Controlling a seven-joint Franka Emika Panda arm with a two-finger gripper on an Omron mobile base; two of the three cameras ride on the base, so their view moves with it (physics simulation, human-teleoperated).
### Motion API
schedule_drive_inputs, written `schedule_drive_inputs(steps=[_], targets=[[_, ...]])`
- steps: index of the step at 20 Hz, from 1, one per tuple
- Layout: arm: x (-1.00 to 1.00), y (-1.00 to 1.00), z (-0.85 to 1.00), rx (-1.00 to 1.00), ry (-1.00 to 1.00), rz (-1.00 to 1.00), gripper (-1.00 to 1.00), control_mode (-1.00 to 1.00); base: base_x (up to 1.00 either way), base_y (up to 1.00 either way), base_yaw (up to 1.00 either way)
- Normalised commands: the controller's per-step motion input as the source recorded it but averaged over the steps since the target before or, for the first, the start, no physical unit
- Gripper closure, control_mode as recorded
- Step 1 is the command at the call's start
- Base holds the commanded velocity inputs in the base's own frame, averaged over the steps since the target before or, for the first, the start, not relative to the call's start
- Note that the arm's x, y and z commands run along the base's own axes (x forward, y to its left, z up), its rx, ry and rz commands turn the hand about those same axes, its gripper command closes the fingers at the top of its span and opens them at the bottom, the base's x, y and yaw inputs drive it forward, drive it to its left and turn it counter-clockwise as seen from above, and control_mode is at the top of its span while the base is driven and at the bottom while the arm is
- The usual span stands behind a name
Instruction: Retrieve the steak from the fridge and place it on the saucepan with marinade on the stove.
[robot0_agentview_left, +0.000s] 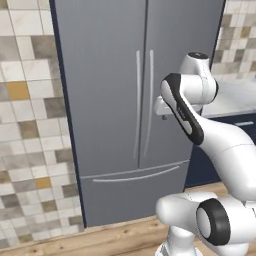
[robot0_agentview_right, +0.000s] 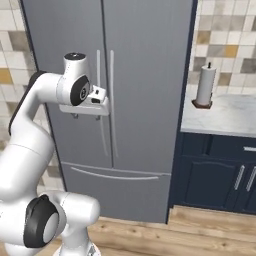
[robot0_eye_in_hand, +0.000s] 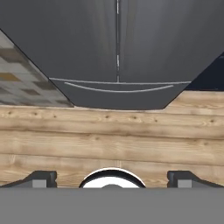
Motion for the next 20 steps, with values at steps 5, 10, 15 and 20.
schedule_drive_inputs(steps=[5, 10, 15, 20], targets=[[0.0, 0.0, 0.0, 0.0, 0.0, 0.0, -1.0, 1.0, -0.08, -0.08, 0.08], [0.0, 0.0, 0.0, 0.0, 0.0, 0.0, -1.0, 1.0, -0.05, -0.03, 0.0], [0.0, 0.0, 0.0, 0.0, 0.0, 0.0, -1.0, 1.0, -0.2, -0.11, 0.0], [0.0, 0.0, 0.0, 0.0, 0.0, 0.0, -1.0, 1.0, -0.06, -0.1, 0.0]])
